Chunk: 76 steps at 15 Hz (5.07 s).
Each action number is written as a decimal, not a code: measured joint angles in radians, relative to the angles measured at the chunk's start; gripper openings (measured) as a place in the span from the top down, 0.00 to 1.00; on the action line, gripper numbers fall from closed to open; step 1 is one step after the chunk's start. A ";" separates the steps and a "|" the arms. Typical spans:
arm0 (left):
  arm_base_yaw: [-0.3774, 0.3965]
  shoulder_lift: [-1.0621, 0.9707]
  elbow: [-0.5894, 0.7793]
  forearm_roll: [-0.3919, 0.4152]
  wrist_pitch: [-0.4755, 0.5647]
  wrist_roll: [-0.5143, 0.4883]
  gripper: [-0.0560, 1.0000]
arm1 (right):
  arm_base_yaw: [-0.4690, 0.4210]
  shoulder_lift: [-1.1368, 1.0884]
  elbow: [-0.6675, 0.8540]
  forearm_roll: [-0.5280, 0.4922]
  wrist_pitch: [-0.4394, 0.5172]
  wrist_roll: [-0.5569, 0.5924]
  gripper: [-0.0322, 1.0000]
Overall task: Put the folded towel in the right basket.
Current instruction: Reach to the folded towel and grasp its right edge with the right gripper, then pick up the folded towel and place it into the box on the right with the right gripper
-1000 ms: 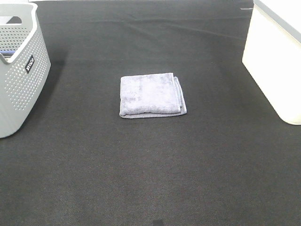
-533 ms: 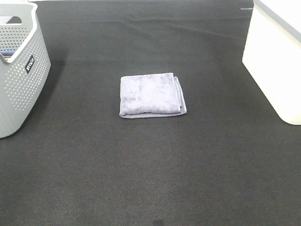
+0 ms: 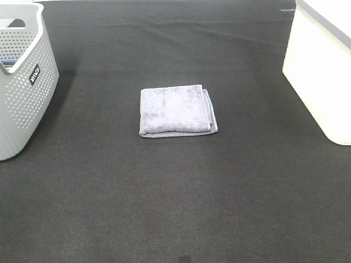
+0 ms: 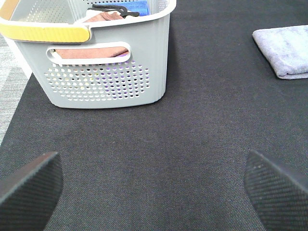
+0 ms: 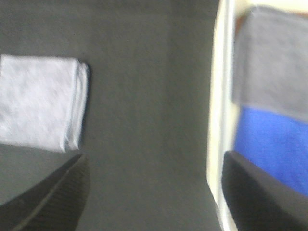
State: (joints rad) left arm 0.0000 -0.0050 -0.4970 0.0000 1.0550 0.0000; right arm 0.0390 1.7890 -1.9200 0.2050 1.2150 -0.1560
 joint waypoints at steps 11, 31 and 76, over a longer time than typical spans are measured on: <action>0.000 0.000 0.000 0.000 0.000 0.000 0.03 | 0.178 0.386 -0.142 0.103 0.003 -0.005 0.29; 0.000 0.000 0.000 0.000 0.000 0.000 0.03 | 0.179 0.827 -0.319 0.342 -0.041 -0.043 0.29; 0.000 0.000 0.000 0.000 0.000 0.000 0.03 | -0.251 0.279 -0.297 -0.026 0.009 -0.007 0.91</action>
State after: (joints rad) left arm 0.0000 -0.0050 -0.4970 0.0000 1.0550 0.0000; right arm -0.2120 2.0680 -2.2170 0.1790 1.2240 -0.1630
